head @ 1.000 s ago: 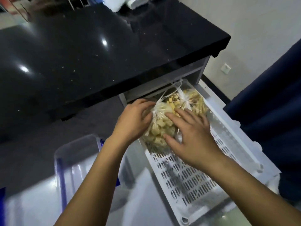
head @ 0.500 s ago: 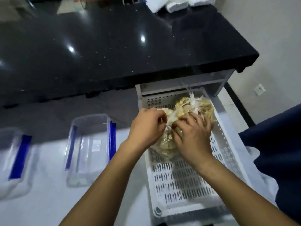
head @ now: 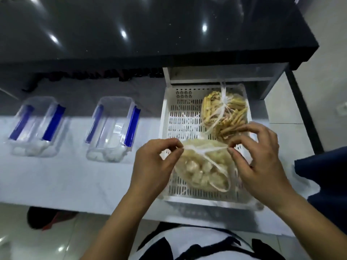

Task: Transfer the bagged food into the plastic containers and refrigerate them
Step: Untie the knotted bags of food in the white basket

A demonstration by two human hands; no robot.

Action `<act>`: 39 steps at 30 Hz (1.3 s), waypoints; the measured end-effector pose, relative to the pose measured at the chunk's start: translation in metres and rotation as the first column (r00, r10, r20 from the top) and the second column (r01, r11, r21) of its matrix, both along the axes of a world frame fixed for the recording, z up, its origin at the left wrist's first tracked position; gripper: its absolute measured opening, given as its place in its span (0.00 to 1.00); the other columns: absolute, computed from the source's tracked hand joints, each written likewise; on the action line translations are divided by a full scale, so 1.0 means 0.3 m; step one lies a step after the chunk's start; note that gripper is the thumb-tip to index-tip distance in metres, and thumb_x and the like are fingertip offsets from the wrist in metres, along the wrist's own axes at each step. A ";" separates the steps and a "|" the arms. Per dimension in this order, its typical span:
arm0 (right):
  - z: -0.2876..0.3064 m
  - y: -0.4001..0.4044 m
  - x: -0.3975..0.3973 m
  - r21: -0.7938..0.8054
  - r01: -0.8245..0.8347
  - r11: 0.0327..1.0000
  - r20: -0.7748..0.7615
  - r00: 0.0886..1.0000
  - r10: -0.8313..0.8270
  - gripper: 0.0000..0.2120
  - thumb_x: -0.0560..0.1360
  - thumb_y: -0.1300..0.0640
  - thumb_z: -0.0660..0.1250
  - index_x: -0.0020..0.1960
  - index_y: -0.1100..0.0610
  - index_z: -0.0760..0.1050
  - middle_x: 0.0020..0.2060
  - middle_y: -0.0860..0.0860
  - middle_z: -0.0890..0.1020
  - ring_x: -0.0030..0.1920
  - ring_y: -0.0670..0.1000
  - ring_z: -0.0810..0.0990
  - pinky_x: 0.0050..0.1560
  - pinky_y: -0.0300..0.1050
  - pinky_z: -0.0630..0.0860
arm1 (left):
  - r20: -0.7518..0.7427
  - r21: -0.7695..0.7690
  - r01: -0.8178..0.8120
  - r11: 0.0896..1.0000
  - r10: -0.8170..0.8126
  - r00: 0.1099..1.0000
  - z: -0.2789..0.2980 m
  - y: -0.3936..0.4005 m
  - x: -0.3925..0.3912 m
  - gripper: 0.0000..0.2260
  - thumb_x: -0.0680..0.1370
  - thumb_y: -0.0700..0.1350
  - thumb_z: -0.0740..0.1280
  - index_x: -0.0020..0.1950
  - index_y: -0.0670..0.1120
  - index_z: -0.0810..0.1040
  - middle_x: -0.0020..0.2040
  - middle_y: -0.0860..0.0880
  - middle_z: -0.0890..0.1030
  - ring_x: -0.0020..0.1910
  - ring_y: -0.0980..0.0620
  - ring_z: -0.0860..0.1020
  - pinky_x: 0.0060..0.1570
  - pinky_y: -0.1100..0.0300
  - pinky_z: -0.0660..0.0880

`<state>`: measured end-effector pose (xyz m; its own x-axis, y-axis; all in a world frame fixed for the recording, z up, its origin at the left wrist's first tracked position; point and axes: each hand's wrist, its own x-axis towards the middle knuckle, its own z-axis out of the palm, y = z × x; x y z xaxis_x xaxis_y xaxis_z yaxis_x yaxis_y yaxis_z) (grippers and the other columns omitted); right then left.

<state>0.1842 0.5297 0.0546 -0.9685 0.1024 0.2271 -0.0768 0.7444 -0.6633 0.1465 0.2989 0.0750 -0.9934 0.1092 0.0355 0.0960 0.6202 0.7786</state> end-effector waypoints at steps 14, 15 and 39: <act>-0.001 -0.017 0.019 0.024 -0.389 0.921 0.181 0.908 0.378 0.15 0.71 0.40 0.68 0.55 0.43 0.80 0.62 0.43 0.76 0.68 0.50 0.70 0.68 0.56 0.65 | -0.048 -0.176 0.248 0.953 -0.260 0.964 -0.024 -0.021 0.076 0.15 0.76 0.46 0.73 0.62 0.53 0.81 0.58 0.58 0.81 0.59 0.59 0.75 0.65 0.61 0.69; -0.003 -0.036 0.011 0.063 -0.406 0.912 0.196 0.901 0.388 0.14 0.71 0.39 0.67 0.54 0.42 0.80 0.62 0.44 0.76 0.69 0.52 0.69 0.68 0.57 0.64 | -0.050 -0.217 0.273 0.937 -0.290 0.956 -0.029 -0.009 0.063 0.14 0.76 0.48 0.73 0.62 0.54 0.81 0.56 0.57 0.82 0.58 0.56 0.76 0.64 0.56 0.70; 0.141 -0.030 0.063 -0.459 -0.067 0.886 0.131 0.981 0.142 0.03 0.71 0.51 0.71 0.41 0.49 0.82 0.53 0.41 0.82 0.61 0.44 0.79 0.58 0.33 0.72 | 0.059 0.444 -0.053 0.894 0.030 0.998 -0.009 0.014 -0.038 0.12 0.76 0.33 0.71 0.51 0.49 0.80 0.45 0.54 0.85 0.48 0.55 0.84 0.53 0.62 0.79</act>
